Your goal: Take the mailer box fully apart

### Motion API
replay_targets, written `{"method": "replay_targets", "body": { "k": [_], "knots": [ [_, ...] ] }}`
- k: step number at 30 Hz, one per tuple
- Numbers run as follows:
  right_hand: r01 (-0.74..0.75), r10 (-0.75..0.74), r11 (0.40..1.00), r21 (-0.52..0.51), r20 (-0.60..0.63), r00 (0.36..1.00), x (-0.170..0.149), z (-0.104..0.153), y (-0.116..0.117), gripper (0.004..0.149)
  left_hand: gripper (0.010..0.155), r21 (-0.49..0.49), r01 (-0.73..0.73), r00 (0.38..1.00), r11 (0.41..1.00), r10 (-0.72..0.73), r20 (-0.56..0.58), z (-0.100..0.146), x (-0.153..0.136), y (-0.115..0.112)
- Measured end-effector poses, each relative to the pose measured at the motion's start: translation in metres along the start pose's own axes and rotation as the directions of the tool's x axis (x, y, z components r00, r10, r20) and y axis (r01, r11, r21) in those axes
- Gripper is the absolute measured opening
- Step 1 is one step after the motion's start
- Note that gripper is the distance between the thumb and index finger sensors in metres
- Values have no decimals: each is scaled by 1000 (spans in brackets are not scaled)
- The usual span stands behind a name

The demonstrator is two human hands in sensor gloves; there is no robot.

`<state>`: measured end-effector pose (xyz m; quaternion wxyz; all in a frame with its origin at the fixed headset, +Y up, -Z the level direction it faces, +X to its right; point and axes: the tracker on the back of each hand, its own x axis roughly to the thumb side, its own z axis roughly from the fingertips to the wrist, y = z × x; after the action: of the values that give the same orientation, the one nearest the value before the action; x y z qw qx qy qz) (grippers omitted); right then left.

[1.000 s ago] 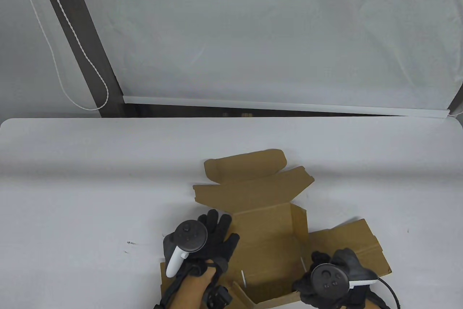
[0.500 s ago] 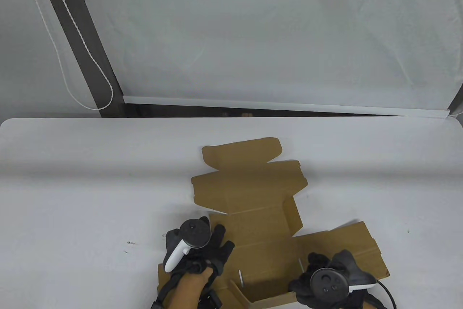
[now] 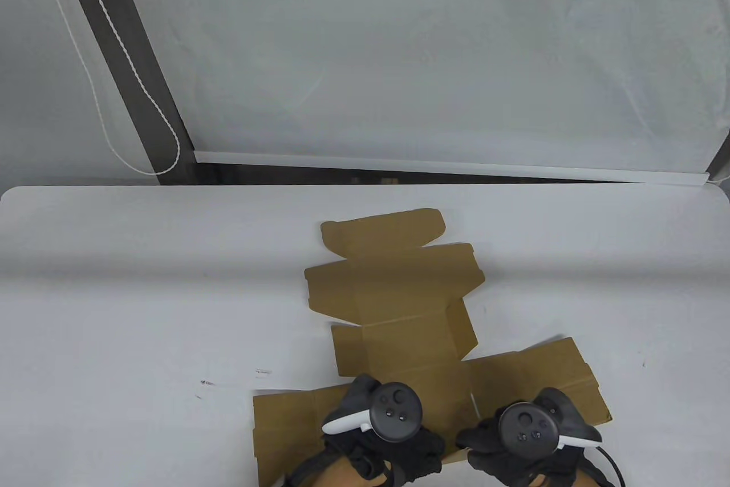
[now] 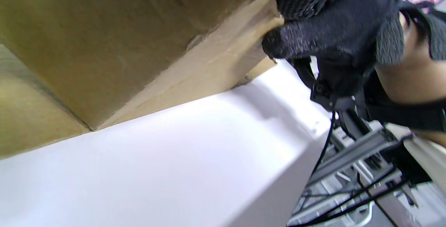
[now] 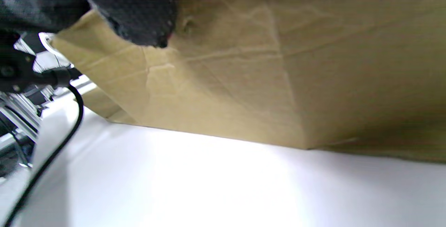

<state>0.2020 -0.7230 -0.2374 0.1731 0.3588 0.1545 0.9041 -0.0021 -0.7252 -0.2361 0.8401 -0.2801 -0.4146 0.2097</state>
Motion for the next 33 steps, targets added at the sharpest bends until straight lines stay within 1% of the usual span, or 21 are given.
{"method": "replay_targets", "body": {
  "k": [2, 3, 4, 6, 8, 9, 11, 14, 15, 17, 20, 21, 22, 24, 25, 26, 28, 30, 31, 32, 33],
  "knots": [
    [3, -3, 1000, 17, -8, 1000, 0, 2, -1, 45, 63, -47, 29, 1000, 998, -29, -11, -3, 3, -5],
    [-5, 6, 999, 34, -11, 1000, 0, 2, 0, 46, 63, -86, 39, 999, 996, -40, -9, -6, 4, -8],
    [-5, 5, 1000, 29, -10, 1000, 1, 2, 0, 45, 62, -101, 34, 999, 994, -34, -2, -7, 5, -9],
    [-38, 39, 999, 13, -13, 999, 3, 2, -1, 45, 60, -69, 39, 999, 997, -40, -18, -6, 6, -7],
    [-124, 124, 991, -56, -13, 992, 6, 1, -1, 46, 56, 7, 49, 997, 999, -49, -53, -5, 2, -4],
    [-171, 171, 981, -90, -13, 985, 8, 1, -2, 46, 55, 34, 52, 998, 998, -51, -46, -5, 1, -3],
    [-276, 281, 943, -183, -3, 960, 11, 1, -3, 45, 54, 92, 79, 995, 993, -72, -74, -4, -5, 0],
    [-352, 361, 901, -253, -10, 932, 13, 0, -2, 44, 54, 137, 91, 993, 986, -79, -90, -4, -12, 3],
    [-366, 376, 892, -264, -16, 927, 13, 0, -3, 45, 54, 145, 92, 993, 985, -80, -92, -4, -13, 2],
    [-373, 385, 888, -269, -10, 923, 14, 0, -3, 45, 54, 125, 93, 990, 988, -79, -115, -4, -13, 2],
    [-445, 465, 851, -279, 8, 885, 22, 1, -1, 44, 55, 114, 98, 988, 989, -83, -131, -4, -13, 0],
    [-509, 531, 815, -277, 7, 847, 27, 1, -1, 44, 56, 94, 105, 985, 990, -90, -146, -5, -13, 0],
    [-611, 635, 743, -272, -2, 773, 34, 0, 0, 44, 59, 98, 129, 980, 987, -111, -168, -4, -12, 0],
    [-739, 760, 621, -263, -27, 649, 43, -2, 3, 44, 60, 103, 215, 964, 971, -194, -182, -8, -9, -1],
    [-740, 762, 619, -262, -27, 647, 43, -3, 4, 43, 60, 99, 247, 956, 964, -225, -190, -9, -8, -1],
    [-725, 745, 638, -259, -30, 666, 41, -3, 4, 43, 60, 92, 286, 944, 954, -265, -195, -10, -5, -2],
    [-681, 696, 693, -238, -27, 718, 36, -3, 3, 43, 59, 64, 305, 937, 950, -287, -197, -11, -3, -5],
    [-578, 585, 798, -168, -10, 811, 29, -3, 2, 44, 59, 2, 292, 940, 956, -287, -183, -12, -3, -10],
    [-530, 536, 837, -136, 6, 844, 26, -3, 2, 45, 59, -28, 274, 945, 961, -275, -177, -12, -5, -11],
    [-444, 446, 893, -66, 16, 895, 19, -4, 4, 49, 62, -89, 222, 959, 971, -234, -161, -12, -7, -13],
    [-379, 379, 925, -12, 15, 925, 15, -4, 6, 52, 65, -156, 139, 969, 978, -166, -183, -10, -11, -16]
  ]
}}
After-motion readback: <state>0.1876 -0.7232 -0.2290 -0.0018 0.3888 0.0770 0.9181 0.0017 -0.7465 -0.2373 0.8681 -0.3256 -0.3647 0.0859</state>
